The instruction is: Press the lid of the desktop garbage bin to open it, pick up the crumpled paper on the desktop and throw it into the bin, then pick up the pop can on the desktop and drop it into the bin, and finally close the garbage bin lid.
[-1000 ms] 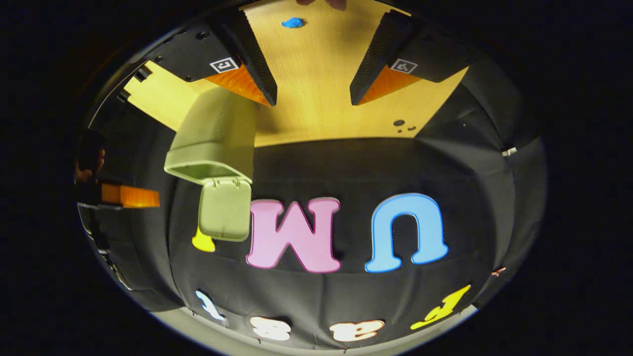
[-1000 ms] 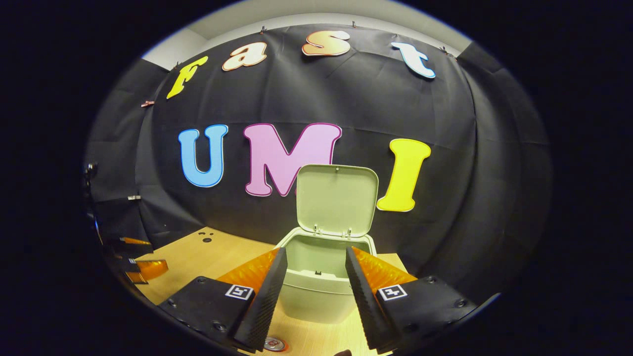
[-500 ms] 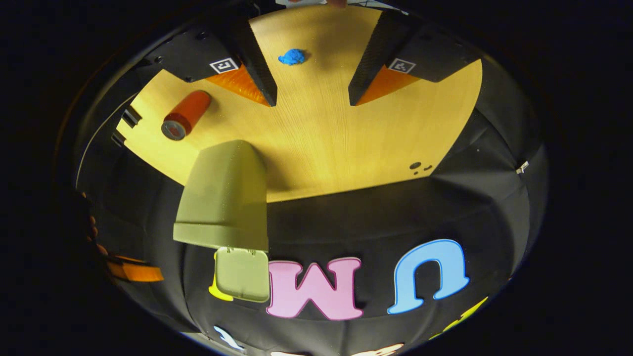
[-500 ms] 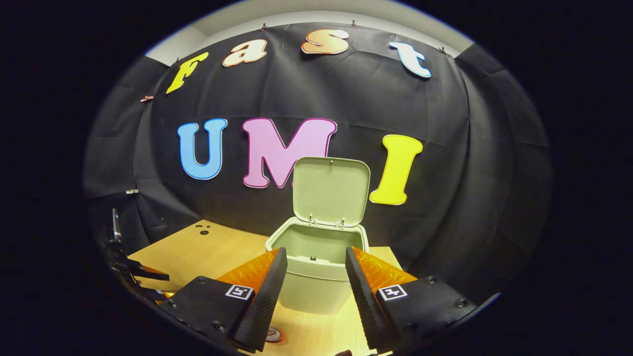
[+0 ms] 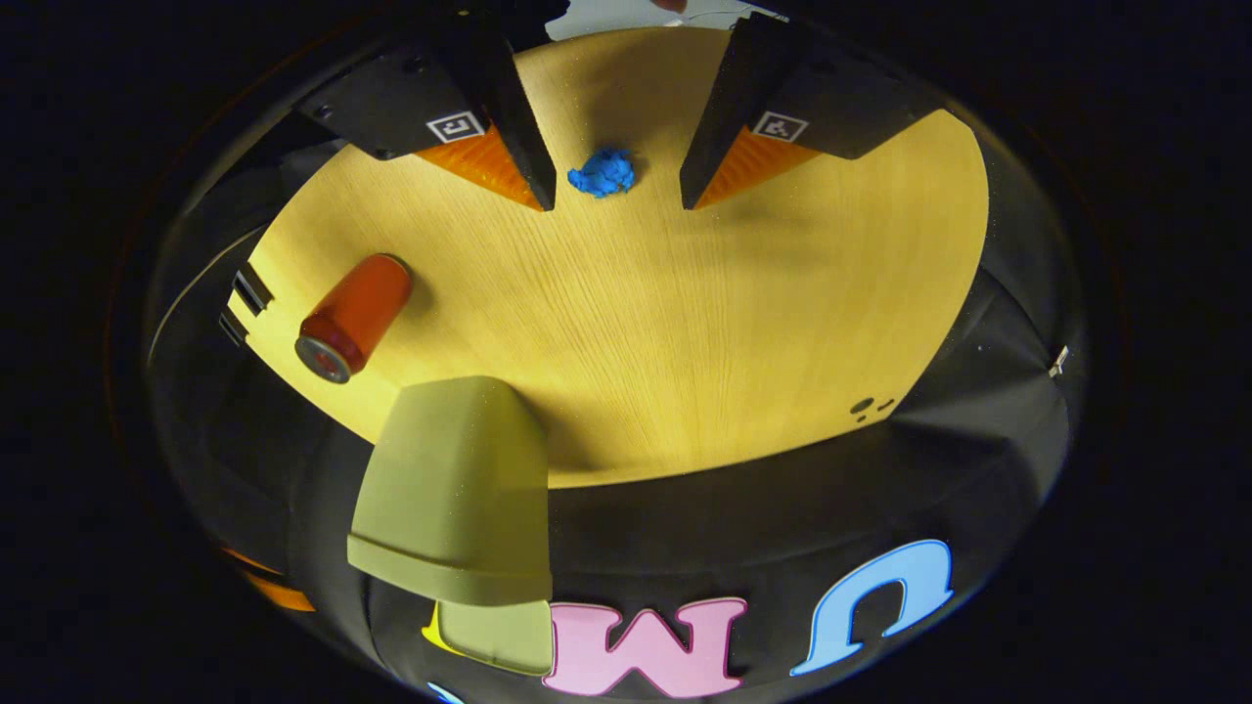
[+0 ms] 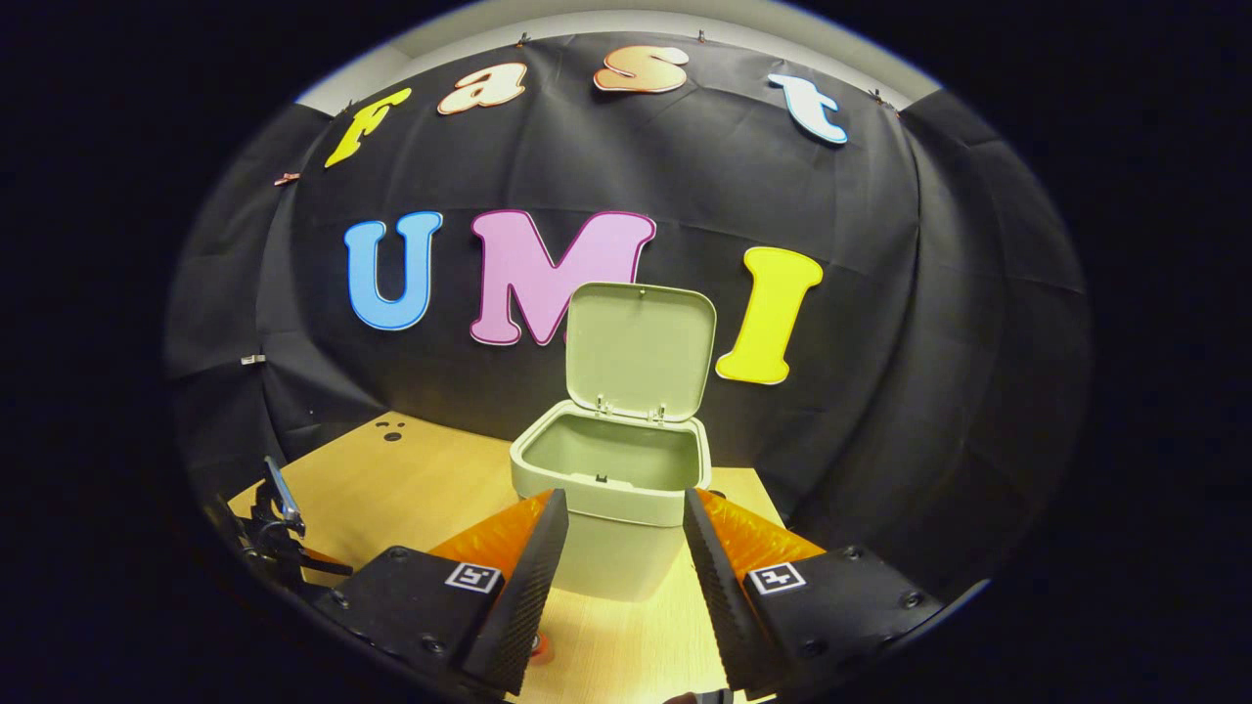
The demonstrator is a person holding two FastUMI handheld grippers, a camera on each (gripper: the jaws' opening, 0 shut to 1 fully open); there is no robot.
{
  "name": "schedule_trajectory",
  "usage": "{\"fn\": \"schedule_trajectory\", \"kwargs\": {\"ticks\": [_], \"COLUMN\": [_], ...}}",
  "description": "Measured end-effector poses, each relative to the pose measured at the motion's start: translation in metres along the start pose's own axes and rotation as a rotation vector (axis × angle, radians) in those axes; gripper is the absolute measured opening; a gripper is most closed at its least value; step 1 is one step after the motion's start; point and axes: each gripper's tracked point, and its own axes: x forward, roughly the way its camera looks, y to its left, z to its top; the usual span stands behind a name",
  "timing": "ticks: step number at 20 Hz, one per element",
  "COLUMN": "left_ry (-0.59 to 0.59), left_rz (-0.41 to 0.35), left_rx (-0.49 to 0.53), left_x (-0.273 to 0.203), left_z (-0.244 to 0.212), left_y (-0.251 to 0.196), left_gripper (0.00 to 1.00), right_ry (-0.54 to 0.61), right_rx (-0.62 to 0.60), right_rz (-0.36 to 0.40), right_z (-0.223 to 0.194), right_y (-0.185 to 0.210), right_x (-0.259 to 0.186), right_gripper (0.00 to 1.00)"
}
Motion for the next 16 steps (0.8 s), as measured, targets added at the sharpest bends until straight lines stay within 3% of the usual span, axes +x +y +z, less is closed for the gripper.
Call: {"fn": "schedule_trajectory", "kwargs": {"ticks": [7, 14, 16], "left_ry": [0.097, 0.127, 0.122], "left_rz": [-0.033, -0.059, -0.056], "left_rx": [-0.016, -0.043, -0.043], "left_x": [0.024, 0.032, 0.03], "left_z": [-0.024, -0.031, -0.028], "left_y": [-0.006, -0.01, -0.007], "left_gripper": [0.74, 0.42, 0.38], "right_ry": [0.026, 0.054, 0.054], "right_rx": [0.02, 0.049, 0.055], "right_rz": [-0.016, -0.037, -0.035], "right_z": [-0.01, -0.02, -0.021], "right_y": [-0.006, -0.016, -0.016], "right_x": [-0.008, -0.011, -0.009], "right_gripper": [0.76, 0.76, 0.76]}}
